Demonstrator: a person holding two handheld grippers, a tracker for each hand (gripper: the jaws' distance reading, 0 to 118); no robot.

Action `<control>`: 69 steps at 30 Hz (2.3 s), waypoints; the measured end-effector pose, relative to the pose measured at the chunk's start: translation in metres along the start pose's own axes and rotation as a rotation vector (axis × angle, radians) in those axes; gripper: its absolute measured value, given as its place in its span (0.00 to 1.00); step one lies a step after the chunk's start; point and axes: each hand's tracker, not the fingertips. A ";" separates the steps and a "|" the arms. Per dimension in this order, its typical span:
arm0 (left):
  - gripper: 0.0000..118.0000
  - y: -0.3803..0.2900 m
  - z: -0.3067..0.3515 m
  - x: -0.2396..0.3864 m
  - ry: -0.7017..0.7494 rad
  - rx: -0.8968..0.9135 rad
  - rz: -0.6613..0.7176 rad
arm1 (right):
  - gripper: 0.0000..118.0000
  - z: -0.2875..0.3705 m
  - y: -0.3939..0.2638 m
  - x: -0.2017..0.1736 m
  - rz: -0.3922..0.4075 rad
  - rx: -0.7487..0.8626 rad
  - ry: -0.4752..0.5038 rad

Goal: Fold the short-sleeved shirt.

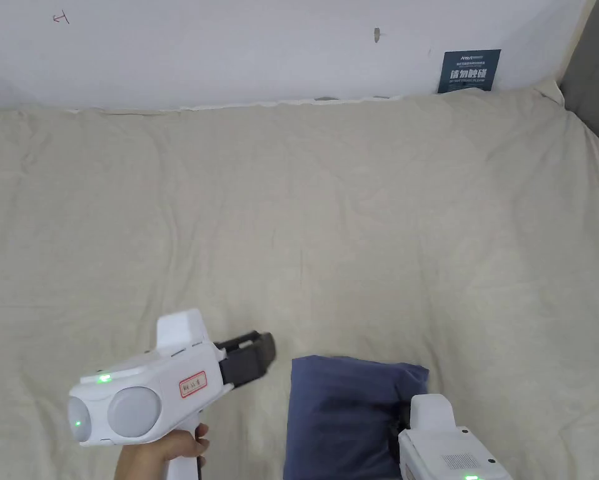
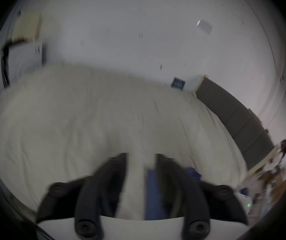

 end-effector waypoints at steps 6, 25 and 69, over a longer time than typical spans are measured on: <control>1.00 -0.029 -0.066 -0.026 -0.137 -0.245 0.182 | 0.01 0.001 0.001 0.003 0.015 -0.001 0.012; 0.16 -0.052 -0.094 -0.007 -0.161 -0.321 0.057 | 0.01 0.018 0.025 0.007 0.048 -0.013 0.063; 0.92 0.175 0.143 -0.256 0.663 0.203 -0.069 | 0.01 0.089 0.201 -0.083 0.108 0.406 0.087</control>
